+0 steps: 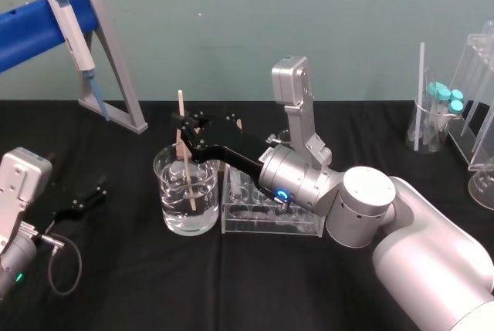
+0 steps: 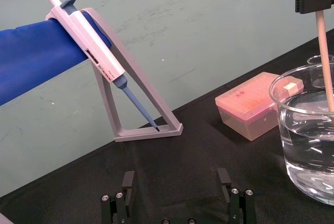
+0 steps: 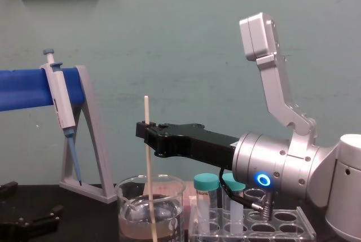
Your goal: Hold the thermometer with one hand and immerse one end into the beaker, then reinsert it into the test tube rack.
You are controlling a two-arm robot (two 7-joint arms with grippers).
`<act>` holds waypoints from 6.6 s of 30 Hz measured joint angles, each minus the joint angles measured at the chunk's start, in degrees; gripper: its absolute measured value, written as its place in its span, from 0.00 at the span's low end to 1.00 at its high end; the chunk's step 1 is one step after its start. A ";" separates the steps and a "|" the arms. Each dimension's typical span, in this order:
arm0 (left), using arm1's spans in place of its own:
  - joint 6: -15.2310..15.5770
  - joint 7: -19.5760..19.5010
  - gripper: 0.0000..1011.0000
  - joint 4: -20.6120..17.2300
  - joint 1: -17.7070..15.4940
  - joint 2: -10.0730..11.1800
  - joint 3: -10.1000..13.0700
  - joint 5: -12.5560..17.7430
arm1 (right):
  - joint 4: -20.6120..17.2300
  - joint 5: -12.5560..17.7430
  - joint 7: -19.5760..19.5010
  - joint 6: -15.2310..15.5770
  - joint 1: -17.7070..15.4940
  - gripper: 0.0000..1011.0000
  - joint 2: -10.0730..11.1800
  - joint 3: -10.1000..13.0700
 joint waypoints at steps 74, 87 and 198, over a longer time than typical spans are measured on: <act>0.00 0.00 0.99 0.00 0.00 0.00 0.00 0.00 | 0.01 0.00 -0.05 0.00 0.00 0.05 0.00 0.00; 0.00 0.00 0.99 0.00 0.00 0.00 0.00 0.00 | 0.01 0.00 -0.05 0.00 0.00 0.05 0.00 0.01; 0.00 0.00 0.99 0.00 0.00 0.00 0.00 0.00 | -13.23 5.18 0.01 3.61 -0.72 0.05 3.12 3.37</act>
